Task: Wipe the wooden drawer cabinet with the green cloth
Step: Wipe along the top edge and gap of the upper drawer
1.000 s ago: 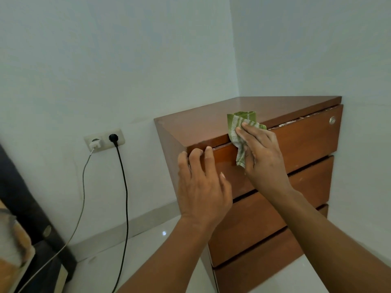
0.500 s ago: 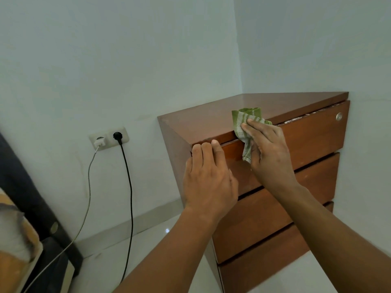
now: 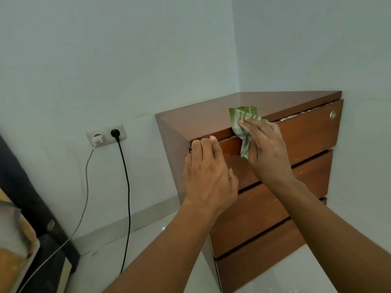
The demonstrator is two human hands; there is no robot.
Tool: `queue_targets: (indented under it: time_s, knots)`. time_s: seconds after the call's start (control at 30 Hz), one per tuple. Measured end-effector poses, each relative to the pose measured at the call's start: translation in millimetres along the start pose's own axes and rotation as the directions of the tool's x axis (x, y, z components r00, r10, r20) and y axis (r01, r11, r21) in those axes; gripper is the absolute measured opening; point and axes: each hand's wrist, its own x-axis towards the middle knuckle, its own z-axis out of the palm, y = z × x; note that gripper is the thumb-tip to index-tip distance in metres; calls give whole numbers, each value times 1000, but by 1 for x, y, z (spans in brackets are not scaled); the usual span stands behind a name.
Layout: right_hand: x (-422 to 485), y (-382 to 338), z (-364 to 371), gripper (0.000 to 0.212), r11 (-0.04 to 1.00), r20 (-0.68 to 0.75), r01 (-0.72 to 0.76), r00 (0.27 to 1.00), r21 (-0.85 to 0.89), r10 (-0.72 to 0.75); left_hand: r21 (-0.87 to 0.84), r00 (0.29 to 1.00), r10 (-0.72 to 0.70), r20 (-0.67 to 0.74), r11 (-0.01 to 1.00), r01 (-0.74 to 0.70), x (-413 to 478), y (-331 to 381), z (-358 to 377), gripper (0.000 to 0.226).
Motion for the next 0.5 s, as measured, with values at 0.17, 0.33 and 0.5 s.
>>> queue_targets:
  time_s: [0.17,0.33,0.5]
  knots:
    - [-1,-1,-1,40,1000,-1,2,1000,9,-2,-11,999,-10,-37,1000,9,0,-1,0,91]
    - [-1,0,1,40,1000,-7,-1,1000,10,1,9,998,2,-65,1000,-1,-3,-5,5,87]
    - [-1,4,5,39,1000,-28,6,1000,10,-6,0,997,17,-70,1000,-17,-13,-3,16,88]
